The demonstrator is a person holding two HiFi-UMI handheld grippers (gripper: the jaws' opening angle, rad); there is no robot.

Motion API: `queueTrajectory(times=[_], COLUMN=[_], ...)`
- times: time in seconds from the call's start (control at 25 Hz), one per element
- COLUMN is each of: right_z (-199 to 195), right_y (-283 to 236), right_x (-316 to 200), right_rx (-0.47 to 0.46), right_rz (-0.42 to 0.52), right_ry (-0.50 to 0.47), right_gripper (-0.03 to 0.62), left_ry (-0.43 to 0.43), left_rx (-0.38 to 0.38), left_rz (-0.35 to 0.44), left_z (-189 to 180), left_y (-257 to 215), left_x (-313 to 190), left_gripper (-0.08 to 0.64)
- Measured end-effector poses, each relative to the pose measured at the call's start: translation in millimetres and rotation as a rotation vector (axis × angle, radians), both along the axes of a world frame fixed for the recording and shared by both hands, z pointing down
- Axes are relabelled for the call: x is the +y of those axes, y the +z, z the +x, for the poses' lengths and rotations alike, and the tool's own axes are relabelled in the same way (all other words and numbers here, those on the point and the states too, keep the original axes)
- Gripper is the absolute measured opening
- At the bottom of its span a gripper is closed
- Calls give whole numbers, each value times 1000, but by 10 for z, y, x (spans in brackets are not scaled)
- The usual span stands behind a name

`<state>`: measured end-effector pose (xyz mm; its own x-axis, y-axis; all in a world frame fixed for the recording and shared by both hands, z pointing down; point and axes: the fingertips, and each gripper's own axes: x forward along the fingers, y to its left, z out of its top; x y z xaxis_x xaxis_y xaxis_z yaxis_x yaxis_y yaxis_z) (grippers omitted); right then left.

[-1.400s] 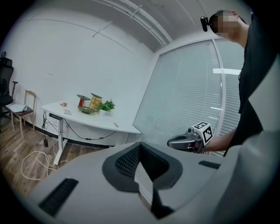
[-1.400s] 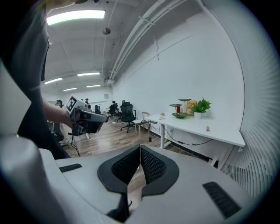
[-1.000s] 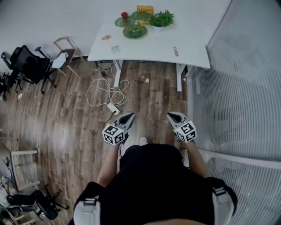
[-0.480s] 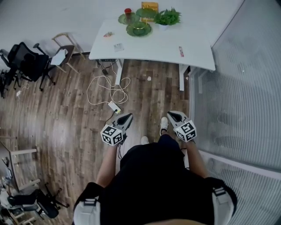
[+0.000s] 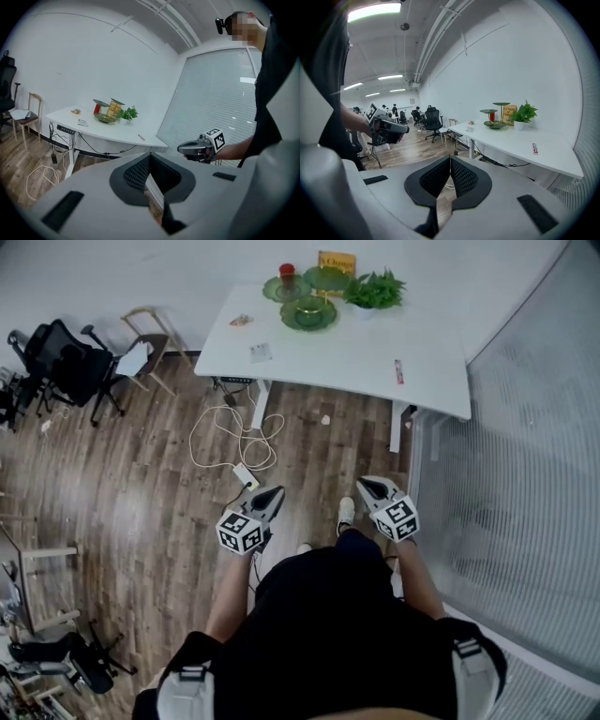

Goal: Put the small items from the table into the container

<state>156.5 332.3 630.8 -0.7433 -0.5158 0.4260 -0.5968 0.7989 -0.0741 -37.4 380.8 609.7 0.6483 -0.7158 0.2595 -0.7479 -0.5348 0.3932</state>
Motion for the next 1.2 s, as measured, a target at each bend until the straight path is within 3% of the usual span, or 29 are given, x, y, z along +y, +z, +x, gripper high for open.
queueTrajectory(times=[0.44, 0.68, 0.96, 1.2], right_z=[627, 997, 1217, 1017], right_y=[54, -17, 6, 139], right_x=[-1230, -1710, -2072, -2404], right_rx=[-17, 18, 32, 57], right_rz=[-34, -31, -51, -84], right_ry=[-29, -67, -3, 39], right_gripper=[23, 23, 23, 23], left_ry=[-39, -74, -53, -17], left_rx=[-23, -12, 9, 37], left_rz=[43, 63, 21, 14], left_z=[662, 953, 981, 750], left_y=[-360, -481, -308, -161], left_x=[-1201, -1641, -2013, -2638], left_gripper=[2, 2, 2, 2])
